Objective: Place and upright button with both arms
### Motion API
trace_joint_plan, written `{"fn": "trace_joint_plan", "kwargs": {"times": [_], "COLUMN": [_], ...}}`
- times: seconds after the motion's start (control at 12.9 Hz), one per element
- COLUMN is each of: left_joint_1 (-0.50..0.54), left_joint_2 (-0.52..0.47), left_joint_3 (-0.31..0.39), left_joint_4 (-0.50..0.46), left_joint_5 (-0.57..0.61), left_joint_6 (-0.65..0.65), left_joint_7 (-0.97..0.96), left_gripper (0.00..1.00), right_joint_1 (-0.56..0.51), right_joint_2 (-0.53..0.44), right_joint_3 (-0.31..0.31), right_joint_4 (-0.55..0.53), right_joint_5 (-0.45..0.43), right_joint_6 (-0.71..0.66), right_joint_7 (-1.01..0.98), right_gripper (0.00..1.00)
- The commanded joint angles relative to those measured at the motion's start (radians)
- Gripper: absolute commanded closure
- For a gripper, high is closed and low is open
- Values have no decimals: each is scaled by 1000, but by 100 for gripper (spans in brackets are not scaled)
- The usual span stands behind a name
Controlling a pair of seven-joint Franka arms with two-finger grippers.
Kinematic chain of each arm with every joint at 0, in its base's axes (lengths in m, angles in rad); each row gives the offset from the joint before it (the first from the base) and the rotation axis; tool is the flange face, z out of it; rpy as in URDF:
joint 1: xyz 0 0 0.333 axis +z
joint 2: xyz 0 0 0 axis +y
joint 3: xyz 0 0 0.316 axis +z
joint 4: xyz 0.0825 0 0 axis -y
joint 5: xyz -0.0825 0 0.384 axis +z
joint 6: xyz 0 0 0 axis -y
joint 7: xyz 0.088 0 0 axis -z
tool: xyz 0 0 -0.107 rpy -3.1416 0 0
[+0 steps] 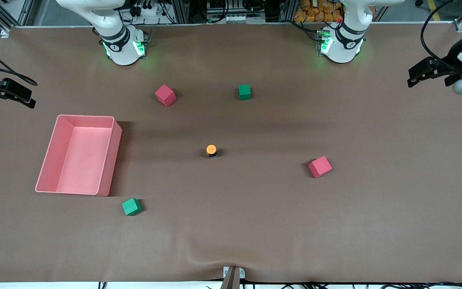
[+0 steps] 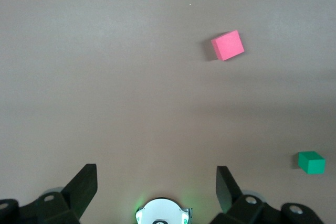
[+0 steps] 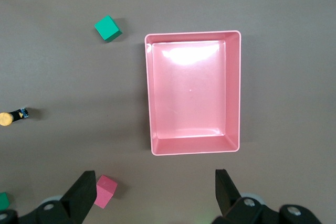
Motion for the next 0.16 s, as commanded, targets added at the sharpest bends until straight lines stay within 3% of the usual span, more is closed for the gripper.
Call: {"fn": "trace_joint_plan", "kwargs": {"times": [0.0, 0.08], "left_joint_1": [23, 30], "left_joint_2": [-37, -35], "left_joint_3": [-8, -8], "left_joint_4": [-22, -14], "left_joint_5": [-3, -2], "left_joint_6": [18, 18], "left_joint_7": [77, 80], "left_gripper": [0, 0], "right_joint_1": [-12, -12], "right_joint_2": [-4, -4], "right_joint_3": [10, 10], "right_joint_4": [-3, -3], "right_joint_5": [-14, -14], "right_joint_6": [-3, -3], "right_joint_7": [0, 0], "right_gripper": [0, 0]}}
